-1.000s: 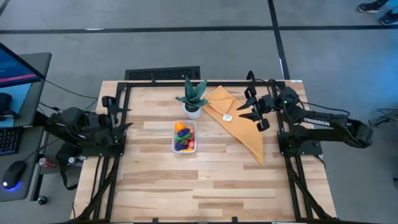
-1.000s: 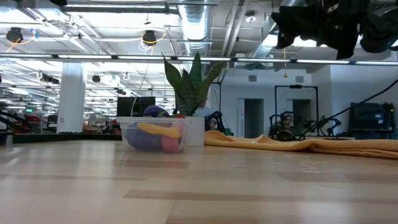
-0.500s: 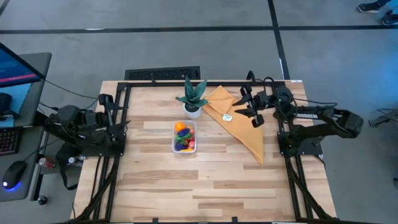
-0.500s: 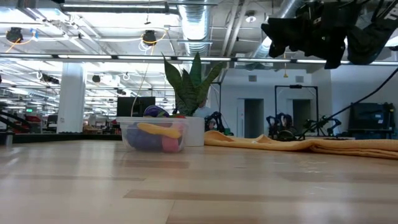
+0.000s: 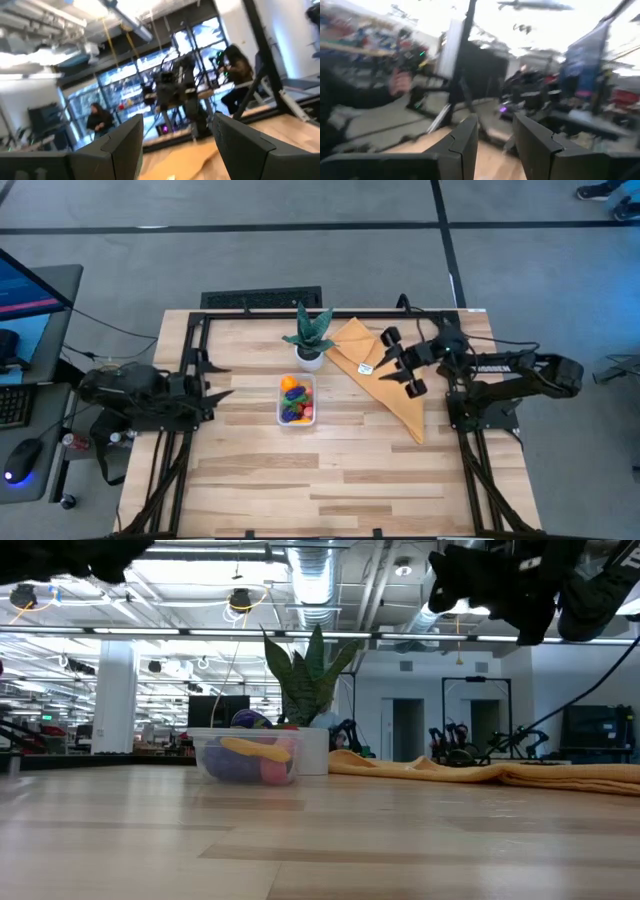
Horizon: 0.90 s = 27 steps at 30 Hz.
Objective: Pick and placing Produce into tupperware
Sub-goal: Return to Home Position
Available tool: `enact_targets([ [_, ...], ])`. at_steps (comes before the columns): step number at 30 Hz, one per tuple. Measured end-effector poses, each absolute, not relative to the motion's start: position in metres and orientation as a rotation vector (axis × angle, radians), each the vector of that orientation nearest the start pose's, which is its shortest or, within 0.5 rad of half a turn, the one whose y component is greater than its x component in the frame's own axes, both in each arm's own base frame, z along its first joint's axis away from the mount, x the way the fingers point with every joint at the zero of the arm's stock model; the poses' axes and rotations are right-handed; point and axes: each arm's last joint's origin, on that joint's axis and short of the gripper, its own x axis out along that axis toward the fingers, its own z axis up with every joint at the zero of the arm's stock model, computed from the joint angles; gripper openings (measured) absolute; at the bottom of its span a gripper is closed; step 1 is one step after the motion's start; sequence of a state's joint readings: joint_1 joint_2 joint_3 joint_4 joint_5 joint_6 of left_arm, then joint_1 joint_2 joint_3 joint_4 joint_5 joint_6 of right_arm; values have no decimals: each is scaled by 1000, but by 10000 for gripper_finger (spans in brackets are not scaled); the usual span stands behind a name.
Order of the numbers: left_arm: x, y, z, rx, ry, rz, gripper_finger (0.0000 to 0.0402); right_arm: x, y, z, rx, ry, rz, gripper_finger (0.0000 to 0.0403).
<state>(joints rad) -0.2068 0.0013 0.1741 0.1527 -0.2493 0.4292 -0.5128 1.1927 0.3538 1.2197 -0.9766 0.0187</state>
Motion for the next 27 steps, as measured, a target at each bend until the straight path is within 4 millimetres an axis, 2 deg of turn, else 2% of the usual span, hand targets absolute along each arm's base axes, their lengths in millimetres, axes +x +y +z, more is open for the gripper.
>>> enact_targets([
  [2, 79, -7, 232, 338, -273, 119, 228, 196, -81, 231, -234, -224, 484, 118],
  [4, 80, -6, 231, 328, -261, 115, 228, 194, -89, 225, -182, -162, 451, 118],
  [7, 79, -5, 232, 328, -238, 110, 228, 182, -100, 226, -136, -149, 403, 118],
  [9, 78, -4, 234, 330, -230, 112, 228, 172, -99, 226, -127, -163, 409, 118],
  [13, 75, -4, 239, 334, -216, 115, 228, 146, -83, 227, -202, -268, 400, 118],
  [18, 75, -4, 239, 338, -199, 105, 228, 108, -56, 212, -287, -399, 384, 118],
  [27, 75, -5, 239, 341, -205, 75, 228, 101, -43, 214, -288, -389, 463, 118],
])
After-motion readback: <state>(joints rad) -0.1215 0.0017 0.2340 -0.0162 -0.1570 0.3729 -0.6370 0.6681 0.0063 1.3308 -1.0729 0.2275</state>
